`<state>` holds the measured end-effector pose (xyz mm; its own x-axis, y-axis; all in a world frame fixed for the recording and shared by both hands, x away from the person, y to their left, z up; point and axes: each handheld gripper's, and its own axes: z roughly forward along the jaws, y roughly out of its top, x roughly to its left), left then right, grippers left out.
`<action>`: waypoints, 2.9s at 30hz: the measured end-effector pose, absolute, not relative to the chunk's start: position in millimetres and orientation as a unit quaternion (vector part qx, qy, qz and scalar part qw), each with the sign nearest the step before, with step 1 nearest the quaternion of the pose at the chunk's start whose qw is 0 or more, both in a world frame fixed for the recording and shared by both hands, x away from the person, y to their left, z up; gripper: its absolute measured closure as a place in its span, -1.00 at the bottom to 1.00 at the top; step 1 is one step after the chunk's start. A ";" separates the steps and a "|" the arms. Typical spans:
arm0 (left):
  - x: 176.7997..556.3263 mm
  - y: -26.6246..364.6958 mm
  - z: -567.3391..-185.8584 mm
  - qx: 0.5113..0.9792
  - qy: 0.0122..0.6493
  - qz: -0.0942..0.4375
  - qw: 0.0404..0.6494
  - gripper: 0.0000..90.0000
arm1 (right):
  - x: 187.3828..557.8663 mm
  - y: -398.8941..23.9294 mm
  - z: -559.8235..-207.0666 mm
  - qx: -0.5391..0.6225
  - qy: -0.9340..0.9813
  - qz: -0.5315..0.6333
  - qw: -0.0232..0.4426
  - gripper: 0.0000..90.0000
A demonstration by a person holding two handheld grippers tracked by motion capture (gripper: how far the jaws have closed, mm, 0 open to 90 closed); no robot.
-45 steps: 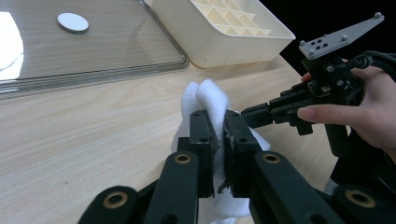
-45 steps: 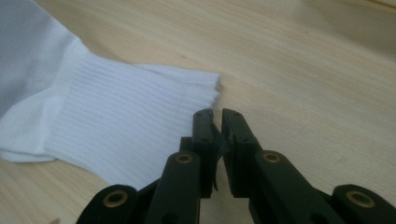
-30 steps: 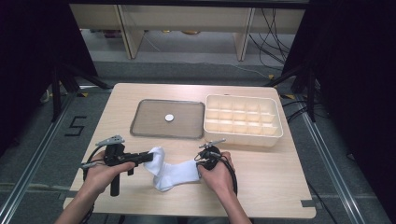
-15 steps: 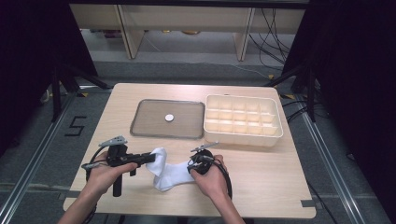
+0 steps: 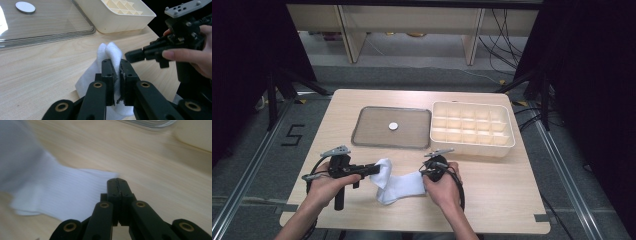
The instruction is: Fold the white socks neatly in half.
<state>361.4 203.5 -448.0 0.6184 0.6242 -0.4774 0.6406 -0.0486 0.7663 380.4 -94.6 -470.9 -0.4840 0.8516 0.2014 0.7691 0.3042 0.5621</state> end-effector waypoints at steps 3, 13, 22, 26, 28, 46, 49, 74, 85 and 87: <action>363.0 201.7 -447.3 0.724 0.439 -0.003 0.532 0.85 | 383.5 -104.8 -479.5 0.509 0.812 0.272 0.086 1.00; 369.8 197.1 -447.8 0.730 0.438 -0.004 0.524 0.85 | 376.7 -89.4 -488.0 0.499 0.823 0.260 0.080 1.00; 372.3 191.1 -451.1 0.735 0.437 -0.005 0.519 0.85 | 372.7 -80.1 -491.8 0.498 0.824 0.259 0.078 1.00; 373.7 188.8 -454.7 0.736 0.439 -0.008 0.515 0.85 | 373.0 -76.1 -491.8 0.493 0.825 0.267 0.073 1.00; 373.1 187.8 -455.5 0.738 0.438 -0.008 0.513 0.85 | 373.5 -72.6 -490.8 0.498 0.823 0.263 0.071 1.00; 377.1 169.0 -476.5 0.757 0.442 -0.007 0.482 0.85 | 374.8 -72.5 -490.1 0.492 0.820 0.284 0.064 0.99; 377.8 164.2 -480.4 0.763 0.441 -0.007 0.473 0.84 | 374.0 -72.7 -490.5 0.494 0.821 0.281 0.059 0.99; 382.2 135.9 -491.8 0.736 0.457 -0.055 0.497 0.43 | 372.1 -81.9 -479.4 0.494 0.812 0.303 0.067 0.94; 371.3 145.2 -476.5 0.745 0.430 -0.042 0.508 0.70 | 371.0 -84.3 -450.2 0.492 0.804 0.323 0.089 1.00; 370.6 149.6 -477.3 0.751 0.431 -0.029 0.499 0.82 | 369.0 -78.9 -448.7 0.486 0.807 0.328 0.077 1.00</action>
<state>370.6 149.6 -477.3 0.6270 0.6185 -0.4737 0.6763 -0.1303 0.7250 369.0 -78.9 -448.7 -0.5159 0.8342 0.1950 0.7339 0.3129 0.6030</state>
